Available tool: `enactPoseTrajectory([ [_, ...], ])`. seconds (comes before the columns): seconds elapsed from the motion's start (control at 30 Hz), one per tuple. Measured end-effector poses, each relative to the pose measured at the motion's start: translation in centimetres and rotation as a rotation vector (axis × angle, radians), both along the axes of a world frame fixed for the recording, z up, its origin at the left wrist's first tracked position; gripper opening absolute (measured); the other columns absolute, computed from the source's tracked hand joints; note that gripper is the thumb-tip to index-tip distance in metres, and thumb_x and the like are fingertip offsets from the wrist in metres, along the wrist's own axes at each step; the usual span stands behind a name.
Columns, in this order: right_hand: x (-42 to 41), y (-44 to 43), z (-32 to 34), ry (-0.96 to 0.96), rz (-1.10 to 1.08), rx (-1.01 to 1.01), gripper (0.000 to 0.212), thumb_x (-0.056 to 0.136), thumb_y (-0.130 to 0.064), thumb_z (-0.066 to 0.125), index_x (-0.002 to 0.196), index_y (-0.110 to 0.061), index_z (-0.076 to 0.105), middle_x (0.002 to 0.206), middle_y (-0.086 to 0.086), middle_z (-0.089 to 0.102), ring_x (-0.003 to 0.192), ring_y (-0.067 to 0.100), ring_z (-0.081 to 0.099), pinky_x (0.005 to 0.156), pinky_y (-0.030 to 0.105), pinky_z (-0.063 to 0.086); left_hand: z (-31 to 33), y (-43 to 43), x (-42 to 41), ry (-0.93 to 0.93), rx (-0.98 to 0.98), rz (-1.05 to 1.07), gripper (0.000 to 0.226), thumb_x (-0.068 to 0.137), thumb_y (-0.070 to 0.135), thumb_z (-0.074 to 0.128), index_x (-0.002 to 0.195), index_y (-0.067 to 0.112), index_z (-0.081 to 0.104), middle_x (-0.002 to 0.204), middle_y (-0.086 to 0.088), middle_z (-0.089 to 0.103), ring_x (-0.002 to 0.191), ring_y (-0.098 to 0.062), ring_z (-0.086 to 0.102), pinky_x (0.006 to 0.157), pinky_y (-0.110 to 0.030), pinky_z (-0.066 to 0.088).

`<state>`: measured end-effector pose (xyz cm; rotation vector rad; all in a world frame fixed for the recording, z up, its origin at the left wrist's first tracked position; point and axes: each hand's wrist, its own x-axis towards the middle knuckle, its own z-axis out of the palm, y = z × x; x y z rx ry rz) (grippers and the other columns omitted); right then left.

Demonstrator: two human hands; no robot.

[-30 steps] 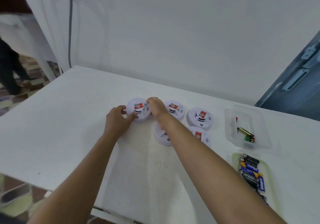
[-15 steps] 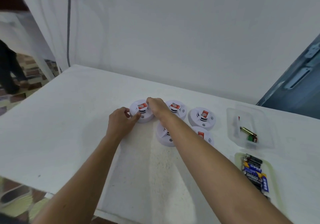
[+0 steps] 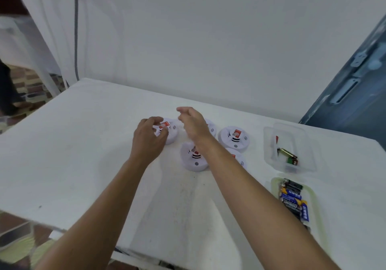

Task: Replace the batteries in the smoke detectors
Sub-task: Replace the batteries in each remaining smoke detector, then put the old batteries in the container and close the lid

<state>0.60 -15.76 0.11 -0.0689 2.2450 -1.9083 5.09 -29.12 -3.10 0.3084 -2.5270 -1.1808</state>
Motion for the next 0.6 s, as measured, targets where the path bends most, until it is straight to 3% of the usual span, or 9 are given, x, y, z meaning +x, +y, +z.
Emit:
enactPoseTrajectory([
  [0.1,1.3,2.3,0.8,0.075,-0.089,-0.162,0.031,0.095,-0.006,0.048,0.117,-0.015,0.067,0.108,-0.008,0.065,0.100,0.014,0.061,0.092,0.029,0.048,2.0,2.4,1.0,0.052,0.023,-0.146,0.023,0.091,0.021,0.061,0.113,0.021,0.066,0.110,0.007,0.066,0.096,-0.008,0.060,0.087,-0.023,0.045],
  [0.27,4.3,9.1,2.8,0.126,-0.181,-0.287,0.028,0.094,-0.003,0.049,0.101,-0.020,0.070,0.106,-0.003,0.072,0.094,0.014,0.066,0.085,0.028,0.053,4.8,8.1,2.3,0.035,0.040,-0.409,0.019,0.092,0.022,0.059,0.110,0.023,0.066,0.106,0.015,0.066,0.091,0.001,0.062,0.075,-0.015,0.050],
  [0.4,6.3,14.7,3.6,0.046,-0.201,-0.187,0.025,0.094,-0.009,0.050,0.098,-0.023,0.071,0.106,-0.004,0.074,0.089,0.015,0.068,0.078,0.026,0.048,5.6,11.7,3.3,-0.053,-0.102,-0.630,0.024,0.092,0.026,0.061,0.116,0.023,0.065,0.108,0.014,0.065,0.093,-0.001,0.061,0.081,-0.019,0.049],
  [0.5,7.6,19.8,3.1,-0.007,-0.191,0.047,0.021,0.094,-0.017,0.053,0.101,-0.023,0.072,0.108,-0.005,0.075,0.093,0.018,0.071,0.082,0.032,0.047,5.1,15.5,4.2,-0.131,-0.186,-0.806,0.026,0.092,0.031,0.063,0.117,0.024,0.065,0.108,0.013,0.066,0.089,0.000,0.062,0.077,-0.011,0.047],
  [0.6,9.0,24.2,2.1,-0.047,-0.221,0.211,0.018,0.095,-0.021,0.056,0.098,-0.024,0.073,0.102,-0.006,0.072,0.089,0.015,0.067,0.075,0.027,0.044,3.7,19.2,4.9,-0.215,-0.327,-0.883,0.032,0.092,0.037,0.061,0.122,0.025,0.060,0.113,0.010,0.063,0.090,-0.007,0.063,0.083,-0.022,0.048],
])
